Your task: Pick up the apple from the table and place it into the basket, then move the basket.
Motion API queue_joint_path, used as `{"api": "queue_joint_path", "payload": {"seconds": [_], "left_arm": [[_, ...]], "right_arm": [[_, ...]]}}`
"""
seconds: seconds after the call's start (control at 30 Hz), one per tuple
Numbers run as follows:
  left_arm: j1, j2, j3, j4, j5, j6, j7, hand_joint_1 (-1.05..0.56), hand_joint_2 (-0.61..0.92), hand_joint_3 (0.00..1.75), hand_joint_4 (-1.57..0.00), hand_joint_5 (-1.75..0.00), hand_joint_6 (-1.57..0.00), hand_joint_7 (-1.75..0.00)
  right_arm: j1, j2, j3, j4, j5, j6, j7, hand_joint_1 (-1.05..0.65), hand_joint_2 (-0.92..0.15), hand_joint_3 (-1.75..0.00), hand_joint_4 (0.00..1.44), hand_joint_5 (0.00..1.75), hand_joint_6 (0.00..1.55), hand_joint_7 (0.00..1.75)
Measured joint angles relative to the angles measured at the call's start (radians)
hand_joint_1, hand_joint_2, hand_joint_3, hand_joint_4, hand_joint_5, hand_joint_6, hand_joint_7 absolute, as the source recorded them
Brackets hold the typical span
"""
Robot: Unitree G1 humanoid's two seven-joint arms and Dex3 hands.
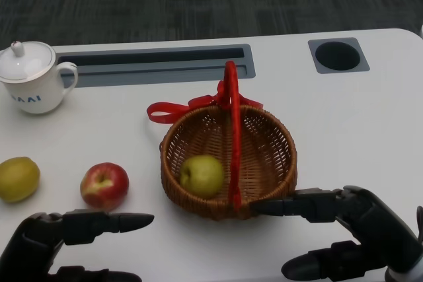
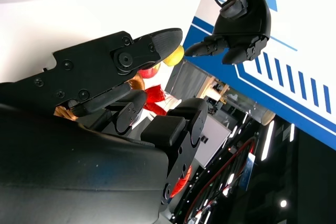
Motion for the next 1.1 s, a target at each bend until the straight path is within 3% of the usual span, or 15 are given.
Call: {"api": "queue_joint_path", "payload": {"seconds": [0.4,1.1], "left_arm": [[-0.015,0.007,0.000,0.007,-0.004,-0.002,0.000,-0.44,0.73,0.00,-1.03,0.00,-0.96,0.00],[-0.020,0.004,0.005,0.021,0.007,-0.027,0.001,-0.45,0.72,0.00,-1.01,0.00,-0.94,0.00]], "right_arm": [[-0.083,0.011,-0.042,0.092,0.002,0.001,-0.008,-0.53,-0.82,0.00,0.73,0.01,0.64,0.00],[-0.050,0.010,-0.033,0.067,-0.011,-0.010,-0.007,-0.54,-0.83,0.00,0.76,0.00,0.69,0.00]]}}
